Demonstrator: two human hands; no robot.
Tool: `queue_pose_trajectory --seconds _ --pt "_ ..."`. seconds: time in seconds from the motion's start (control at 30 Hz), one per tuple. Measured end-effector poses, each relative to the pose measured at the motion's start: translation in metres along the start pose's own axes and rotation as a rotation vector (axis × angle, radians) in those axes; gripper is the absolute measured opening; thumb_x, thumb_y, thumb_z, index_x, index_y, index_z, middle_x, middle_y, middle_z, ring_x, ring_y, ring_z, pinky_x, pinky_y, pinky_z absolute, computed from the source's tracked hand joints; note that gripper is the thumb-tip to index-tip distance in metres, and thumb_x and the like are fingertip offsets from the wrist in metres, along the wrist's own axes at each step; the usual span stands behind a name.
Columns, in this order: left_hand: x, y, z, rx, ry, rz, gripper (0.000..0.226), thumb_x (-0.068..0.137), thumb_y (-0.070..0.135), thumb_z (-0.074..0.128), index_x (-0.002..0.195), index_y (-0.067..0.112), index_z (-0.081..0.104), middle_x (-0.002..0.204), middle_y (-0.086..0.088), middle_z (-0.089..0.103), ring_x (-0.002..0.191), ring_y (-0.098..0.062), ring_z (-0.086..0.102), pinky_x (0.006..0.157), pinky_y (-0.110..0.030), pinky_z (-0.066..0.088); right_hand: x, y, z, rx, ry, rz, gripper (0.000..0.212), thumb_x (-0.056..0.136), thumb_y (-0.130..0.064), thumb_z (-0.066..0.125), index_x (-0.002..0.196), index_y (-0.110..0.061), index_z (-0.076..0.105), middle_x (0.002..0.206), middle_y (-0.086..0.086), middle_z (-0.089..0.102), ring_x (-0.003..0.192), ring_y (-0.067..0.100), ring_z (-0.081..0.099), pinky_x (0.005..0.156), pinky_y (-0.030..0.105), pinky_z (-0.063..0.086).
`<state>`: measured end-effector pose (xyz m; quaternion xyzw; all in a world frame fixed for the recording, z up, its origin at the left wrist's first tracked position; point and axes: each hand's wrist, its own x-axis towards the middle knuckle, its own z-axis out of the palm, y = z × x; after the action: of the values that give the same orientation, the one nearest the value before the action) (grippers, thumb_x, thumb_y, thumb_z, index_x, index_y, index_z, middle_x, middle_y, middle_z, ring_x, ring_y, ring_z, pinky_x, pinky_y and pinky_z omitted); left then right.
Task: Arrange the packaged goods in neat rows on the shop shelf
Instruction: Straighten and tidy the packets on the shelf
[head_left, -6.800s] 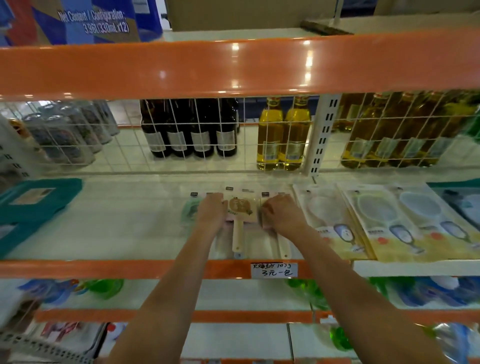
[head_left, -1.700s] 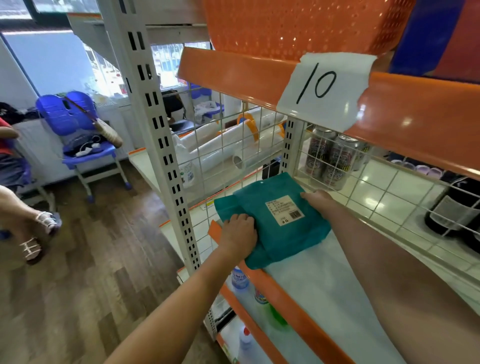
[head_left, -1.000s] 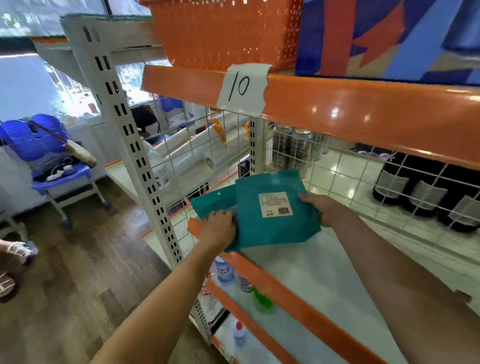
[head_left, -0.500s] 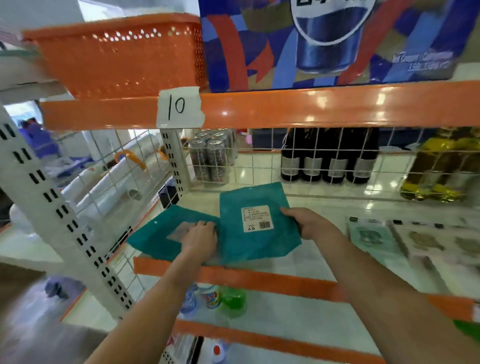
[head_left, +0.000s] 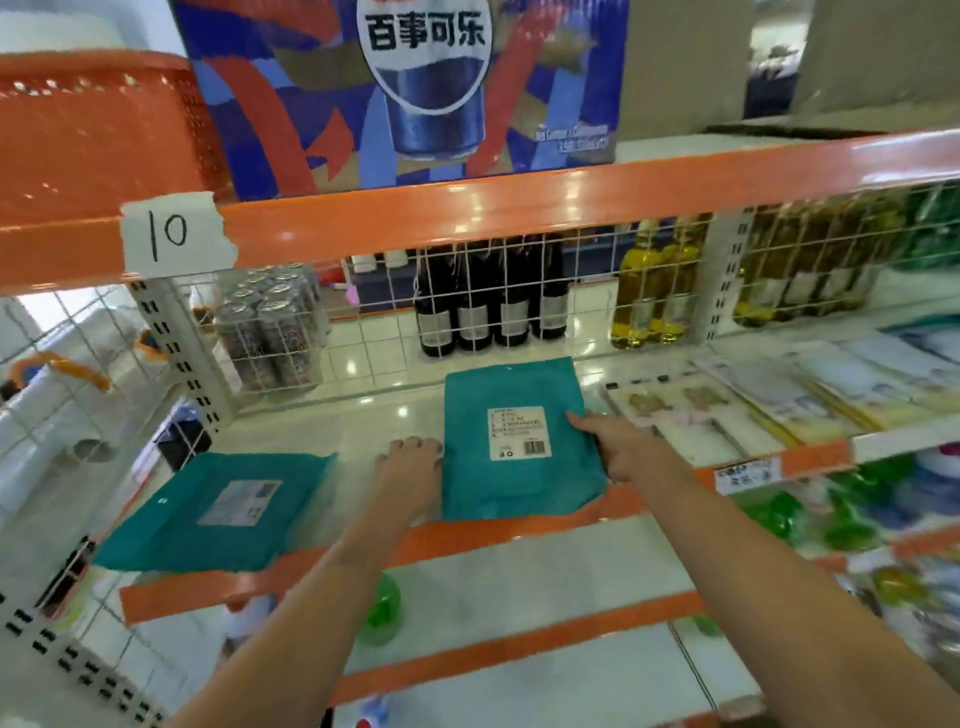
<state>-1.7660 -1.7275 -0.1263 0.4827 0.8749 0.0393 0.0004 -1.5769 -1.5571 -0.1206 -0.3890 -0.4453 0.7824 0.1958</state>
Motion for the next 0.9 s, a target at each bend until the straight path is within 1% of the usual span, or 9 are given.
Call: queue_pose_trajectory --seconds 0.1,0.17,0.27,0.4,0.53,0.6,0.73,0.83,0.9 --pt "0.008 0.041 -0.002 0.003 -0.019 0.054 0.038 0.101 0.028 0.034 0.138 0.02 0.042 0.139 -0.005 0.045 0.127 -0.024 0.041 0.102 -0.039 0.036 -0.022 -0.007 -0.04 0.071 0.019 -0.033 0.017 0.098 -0.015 0.048 0.107 -0.005 0.059 0.104 0.01 0.064 0.09 0.024 0.061 0.088 0.042 0.048" --pt "0.014 0.072 -0.003 -0.026 -0.024 0.1 0.039 0.101 0.029 0.034 0.138 0.021 0.042 0.141 -0.004 0.044 0.128 -0.024 0.04 0.102 -0.039 0.035 -0.038 -0.013 -0.069 0.087 0.036 -0.048 0.023 0.099 -0.014 0.045 0.116 -0.003 0.056 0.105 0.011 0.063 0.091 0.025 0.06 0.083 0.04 0.049" --pt "0.019 0.123 -0.005 -0.033 -0.021 0.194 0.038 0.1 0.025 0.033 0.135 0.019 0.045 0.139 -0.006 0.046 0.127 -0.025 0.04 0.102 -0.039 0.035 -0.065 -0.022 -0.113 0.08 0.158 -0.085 0.032 0.098 -0.015 0.048 0.126 0.002 0.052 0.113 0.014 0.062 0.088 0.025 0.06 0.074 0.038 0.05" --pt "0.024 0.194 -0.003 -0.006 -0.019 0.306 0.036 0.099 0.024 0.035 0.131 0.014 0.047 0.138 -0.008 0.047 0.128 -0.027 0.041 0.101 -0.039 0.037 -0.105 -0.031 -0.171 0.121 0.258 -0.148 0.034 0.099 -0.016 0.047 0.129 -0.001 0.051 0.1 0.009 0.065 0.084 0.023 0.061 0.068 0.036 0.052" --pt "0.029 0.257 0.006 -0.057 -0.005 0.467 0.036 0.096 0.027 0.042 0.129 0.016 0.049 0.135 -0.008 0.05 0.126 -0.03 0.043 0.1 -0.04 0.039 -0.143 -0.03 -0.227 0.166 0.384 -0.202 0.038 0.098 -0.014 0.047 0.13 0.005 0.049 0.105 0.013 0.064 0.083 0.025 0.061 0.064 0.036 0.054" --pt "0.028 0.287 0.01 -0.066 0.033 0.549 0.031 0.096 0.027 0.043 0.123 0.015 0.053 0.129 -0.009 0.055 0.122 -0.03 0.047 0.094 -0.039 0.04 -0.161 -0.028 -0.252 0.19 0.443 -0.215 0.032 0.098 -0.014 0.047 0.124 0.005 0.053 0.114 0.017 0.062 0.083 0.025 0.061 0.069 0.038 0.051" --pt "0.022 0.344 0.015 -0.09 0.033 0.694 0.033 0.094 0.027 0.044 0.122 0.013 0.054 0.128 -0.009 0.054 0.118 -0.03 0.049 0.091 -0.038 0.043 -0.19 -0.021 -0.294 0.251 0.538 -0.252 0.036 0.099 -0.012 0.045 0.131 0.003 0.049 0.088 0.007 0.07 0.08 0.023 0.061 0.073 0.035 0.052" --pt "0.02 0.381 0.019 -0.084 0.008 0.774 0.033 0.095 0.028 0.043 0.122 0.013 0.053 0.129 -0.009 0.053 0.119 -0.03 0.047 0.091 -0.038 0.042 -0.211 -0.015 -0.318 0.3 0.59 -0.255 0.032 0.099 -0.013 0.044 0.127 -0.001 0.051 0.082 0.004 0.073 0.068 0.019 0.068 0.062 0.032 0.057" --pt "0.021 0.405 0.021 -0.096 0.011 0.823 0.03 0.095 0.026 0.041 0.119 0.014 0.055 0.131 -0.009 0.053 0.121 -0.03 0.046 0.093 -0.038 0.041 -0.223 -0.01 -0.334 0.325 0.652 -0.255 0.037 0.098 -0.013 0.046 0.131 0.003 0.049 0.076 0.005 0.074 0.067 0.019 0.07 0.059 0.031 0.058"
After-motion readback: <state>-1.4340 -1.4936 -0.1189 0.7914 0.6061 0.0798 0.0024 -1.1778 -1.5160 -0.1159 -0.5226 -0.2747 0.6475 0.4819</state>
